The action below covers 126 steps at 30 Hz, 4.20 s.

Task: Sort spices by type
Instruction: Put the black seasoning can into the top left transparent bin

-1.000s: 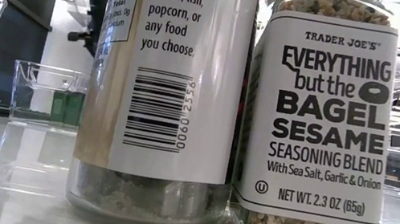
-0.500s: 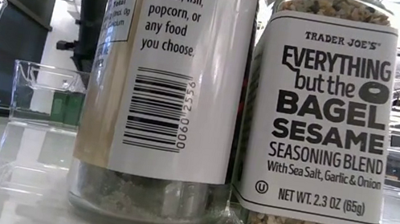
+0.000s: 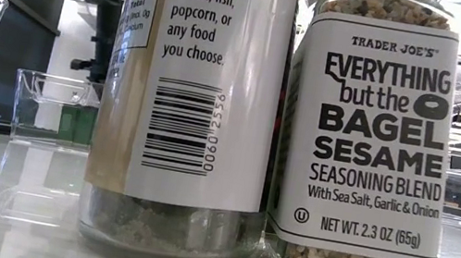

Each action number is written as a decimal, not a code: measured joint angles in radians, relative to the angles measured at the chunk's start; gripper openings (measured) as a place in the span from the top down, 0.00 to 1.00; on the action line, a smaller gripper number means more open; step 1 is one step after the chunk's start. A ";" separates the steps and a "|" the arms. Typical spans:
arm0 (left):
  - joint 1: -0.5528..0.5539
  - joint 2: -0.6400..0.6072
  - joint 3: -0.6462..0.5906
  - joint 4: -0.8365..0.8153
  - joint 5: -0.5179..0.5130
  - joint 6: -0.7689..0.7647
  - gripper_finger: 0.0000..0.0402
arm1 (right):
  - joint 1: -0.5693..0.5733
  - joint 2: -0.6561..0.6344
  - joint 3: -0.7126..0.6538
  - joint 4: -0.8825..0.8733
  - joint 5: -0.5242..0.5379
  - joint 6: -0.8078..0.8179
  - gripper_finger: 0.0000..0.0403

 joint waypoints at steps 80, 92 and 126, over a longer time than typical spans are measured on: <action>-0.439 -0.287 -0.045 0.702 0.505 0.050 1.00 | 0.695 0.084 -0.508 0.053 -0.439 0.568 1.00; -0.439 -0.291 -0.043 0.749 0.505 0.086 1.00 | 0.410 0.089 -0.510 0.203 -0.261 0.266 1.00; -0.451 -0.248 0.114 0.359 0.592 0.482 0.89 | 0.089 0.122 -0.093 0.003 -0.207 -0.208 1.00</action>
